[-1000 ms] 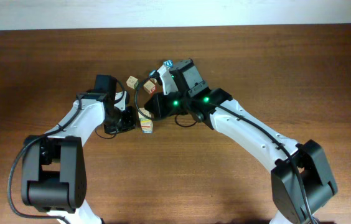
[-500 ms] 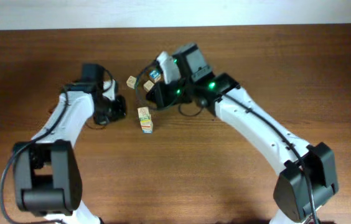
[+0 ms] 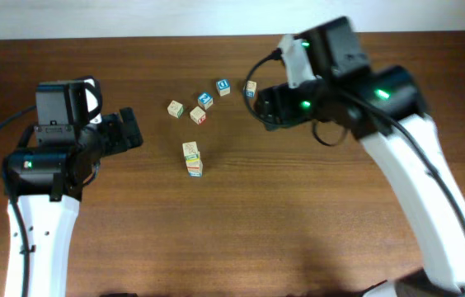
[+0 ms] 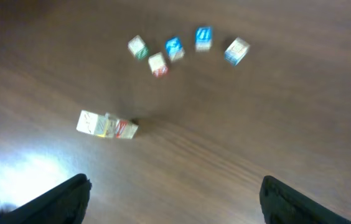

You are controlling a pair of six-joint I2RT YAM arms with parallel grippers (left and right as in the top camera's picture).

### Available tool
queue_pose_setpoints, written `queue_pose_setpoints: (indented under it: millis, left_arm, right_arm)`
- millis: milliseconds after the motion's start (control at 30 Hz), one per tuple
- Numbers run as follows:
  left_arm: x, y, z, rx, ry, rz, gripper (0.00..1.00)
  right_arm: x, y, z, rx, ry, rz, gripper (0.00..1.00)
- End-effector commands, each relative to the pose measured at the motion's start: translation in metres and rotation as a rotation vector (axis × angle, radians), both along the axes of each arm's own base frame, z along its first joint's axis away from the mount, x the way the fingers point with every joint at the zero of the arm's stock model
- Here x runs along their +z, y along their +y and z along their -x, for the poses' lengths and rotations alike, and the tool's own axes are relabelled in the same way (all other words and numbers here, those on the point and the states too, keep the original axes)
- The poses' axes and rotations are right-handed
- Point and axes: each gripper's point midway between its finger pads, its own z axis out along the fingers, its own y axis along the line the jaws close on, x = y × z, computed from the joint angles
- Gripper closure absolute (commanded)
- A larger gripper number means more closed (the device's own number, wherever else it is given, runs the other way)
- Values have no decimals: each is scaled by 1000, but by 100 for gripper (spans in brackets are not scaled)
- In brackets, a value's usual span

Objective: Rotate 5 blocks

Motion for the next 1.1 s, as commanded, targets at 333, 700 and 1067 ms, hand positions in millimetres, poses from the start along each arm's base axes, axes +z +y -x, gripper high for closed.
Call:
queue_pose_setpoints:
  millis: [333,700,1067]
  left_arm:
    - [2,9,6,33,13,-33,1]
    - [2,9,6,33,13,-33,1]
    - [2,9,6,33,13,-33,1]
  right_arm:
    - [110,-69,85,-116,-326,-26,2]
    - [101,-104,76,-227,-351,168,2]
    - [91,-141,87,-337,-532,-14,2]
